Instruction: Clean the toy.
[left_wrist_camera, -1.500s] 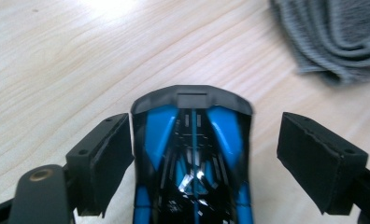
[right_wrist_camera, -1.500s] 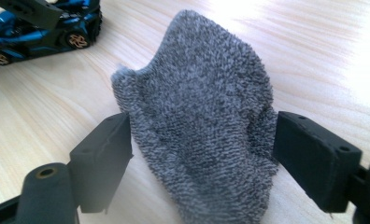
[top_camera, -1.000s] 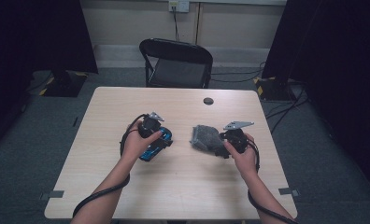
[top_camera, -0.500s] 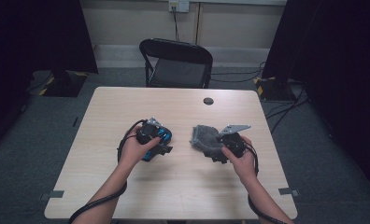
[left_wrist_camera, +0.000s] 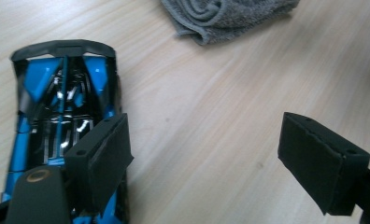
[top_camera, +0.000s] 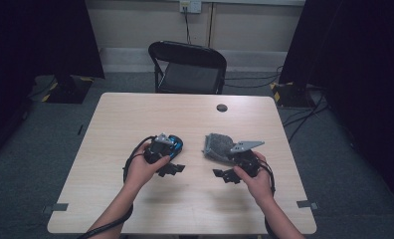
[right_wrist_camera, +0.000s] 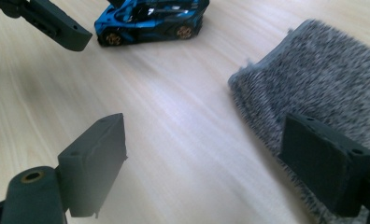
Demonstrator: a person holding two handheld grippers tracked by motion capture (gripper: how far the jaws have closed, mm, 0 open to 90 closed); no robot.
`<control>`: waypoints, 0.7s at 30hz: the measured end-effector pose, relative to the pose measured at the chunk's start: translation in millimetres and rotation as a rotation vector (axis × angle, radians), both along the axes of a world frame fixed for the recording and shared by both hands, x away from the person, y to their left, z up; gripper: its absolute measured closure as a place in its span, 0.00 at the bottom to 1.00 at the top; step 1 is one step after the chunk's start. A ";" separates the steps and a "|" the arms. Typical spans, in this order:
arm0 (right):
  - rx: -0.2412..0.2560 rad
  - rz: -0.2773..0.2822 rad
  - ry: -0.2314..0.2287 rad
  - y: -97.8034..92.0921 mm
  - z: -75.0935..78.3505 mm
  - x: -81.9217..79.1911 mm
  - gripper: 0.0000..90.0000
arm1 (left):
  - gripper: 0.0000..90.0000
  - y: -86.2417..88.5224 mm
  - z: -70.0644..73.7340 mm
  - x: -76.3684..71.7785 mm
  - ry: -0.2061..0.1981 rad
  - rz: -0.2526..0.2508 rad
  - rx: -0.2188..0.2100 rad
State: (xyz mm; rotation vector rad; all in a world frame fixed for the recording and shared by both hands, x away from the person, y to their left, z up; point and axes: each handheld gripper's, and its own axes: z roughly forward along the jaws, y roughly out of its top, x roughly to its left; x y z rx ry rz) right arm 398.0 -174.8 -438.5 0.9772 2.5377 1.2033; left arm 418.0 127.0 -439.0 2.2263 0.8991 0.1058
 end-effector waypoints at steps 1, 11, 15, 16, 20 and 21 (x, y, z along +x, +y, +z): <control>-0.003 0.006 0.005 0.4 -0.8 -2.0 0.16 | 0.19 -0.5 -0.3 -1.4 0.002 -0.008 0.001; -0.017 0.027 0.022 -1.9 -10.9 -24.2 0.16 | 0.19 -5.8 -8.0 -24.7 0.002 -0.041 -0.019; -0.016 0.037 0.041 -3.0 -20.8 -36.2 0.16 | 0.19 -6.0 -21.3 -38.5 0.027 -0.064 -0.004; -0.024 0.036 0.041 -3.4 -22.9 -38.0 0.16 | 0.19 -6.4 -24.6 -41.3 0.032 -0.072 0.000; -0.025 0.042 0.054 -4.6 -27.2 -43.0 0.16 | 0.19 -6.9 -33.5 -49.9 0.041 -0.087 -0.001; -0.025 0.042 0.054 -4.6 -27.2 -43.0 0.16 | 0.19 -6.9 -33.5 -49.9 0.041 -0.087 -0.001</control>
